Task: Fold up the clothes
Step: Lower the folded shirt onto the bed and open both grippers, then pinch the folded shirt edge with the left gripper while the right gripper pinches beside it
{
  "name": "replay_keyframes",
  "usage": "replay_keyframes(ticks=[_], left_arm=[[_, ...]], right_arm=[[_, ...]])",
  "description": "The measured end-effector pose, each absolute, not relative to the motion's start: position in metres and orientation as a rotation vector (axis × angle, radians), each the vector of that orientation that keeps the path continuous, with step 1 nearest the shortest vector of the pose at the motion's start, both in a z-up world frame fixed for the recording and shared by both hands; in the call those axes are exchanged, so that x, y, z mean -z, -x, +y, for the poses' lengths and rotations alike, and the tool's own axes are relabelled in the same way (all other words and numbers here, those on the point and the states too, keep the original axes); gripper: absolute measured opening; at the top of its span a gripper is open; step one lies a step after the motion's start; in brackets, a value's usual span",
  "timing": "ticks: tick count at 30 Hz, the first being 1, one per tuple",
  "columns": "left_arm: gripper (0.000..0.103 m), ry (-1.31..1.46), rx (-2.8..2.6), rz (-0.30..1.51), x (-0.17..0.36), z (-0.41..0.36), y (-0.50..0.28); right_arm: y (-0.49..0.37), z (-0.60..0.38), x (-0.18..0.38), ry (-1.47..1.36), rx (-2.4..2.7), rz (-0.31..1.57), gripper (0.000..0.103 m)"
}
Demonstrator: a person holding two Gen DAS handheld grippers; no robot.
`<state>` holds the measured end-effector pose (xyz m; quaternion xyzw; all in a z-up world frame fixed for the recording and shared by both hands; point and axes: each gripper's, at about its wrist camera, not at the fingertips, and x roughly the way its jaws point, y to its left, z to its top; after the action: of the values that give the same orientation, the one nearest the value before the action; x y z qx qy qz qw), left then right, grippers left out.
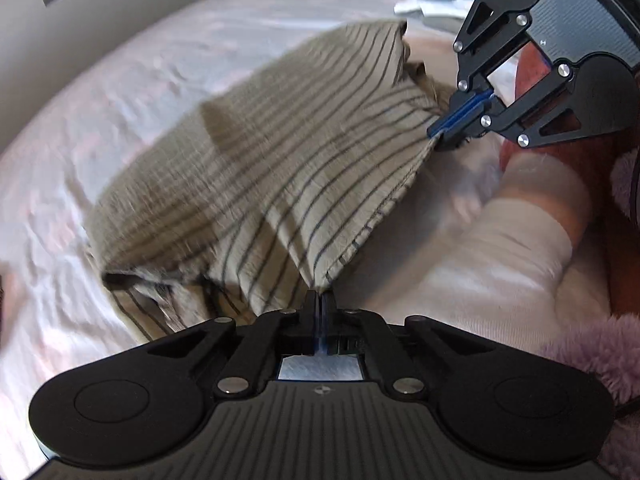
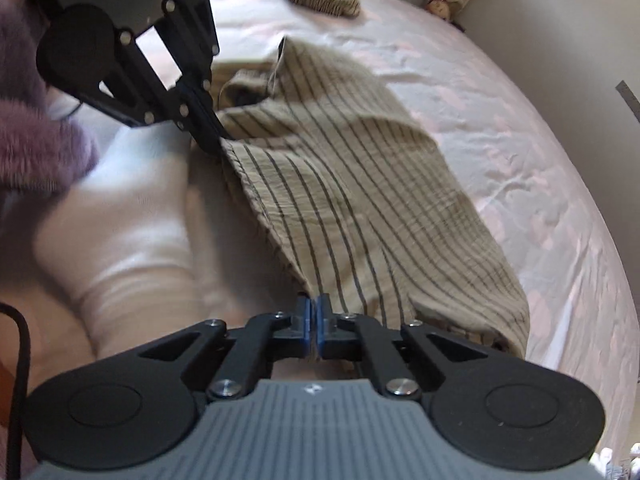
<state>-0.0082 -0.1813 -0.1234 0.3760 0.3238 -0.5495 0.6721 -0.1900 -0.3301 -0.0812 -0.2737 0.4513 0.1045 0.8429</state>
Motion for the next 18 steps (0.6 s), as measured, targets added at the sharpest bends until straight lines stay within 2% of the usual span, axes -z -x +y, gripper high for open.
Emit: replay_keyframes(ticks=[9, 10, 11, 13, 18], left_arm=[[0.000, -0.583, 1.217, 0.903, 0.110, -0.156, -0.017], [0.005, -0.541, 1.215, 0.910, 0.105, -0.150, -0.019], [0.015, -0.498, 1.211, 0.916, 0.100, -0.143, -0.022], [0.029, -0.411, 1.188, 0.911, 0.089, -0.132, -0.027], [0.042, -0.200, 1.070, 0.859, 0.066, -0.113, -0.058]], right_arm=[[0.189, -0.335, 0.093, 0.553, -0.265, 1.075, 0.006], [0.191, -0.336, 0.091, 0.549, -0.258, 1.069, 0.006], [0.194, -0.337, 0.087, 0.538, -0.249, 1.058, 0.008], [0.200, -0.345, 0.073, 0.479, -0.222, 1.011, 0.013], [0.211, -0.386, 0.032, 0.210, -0.084, 0.827, 0.020]])
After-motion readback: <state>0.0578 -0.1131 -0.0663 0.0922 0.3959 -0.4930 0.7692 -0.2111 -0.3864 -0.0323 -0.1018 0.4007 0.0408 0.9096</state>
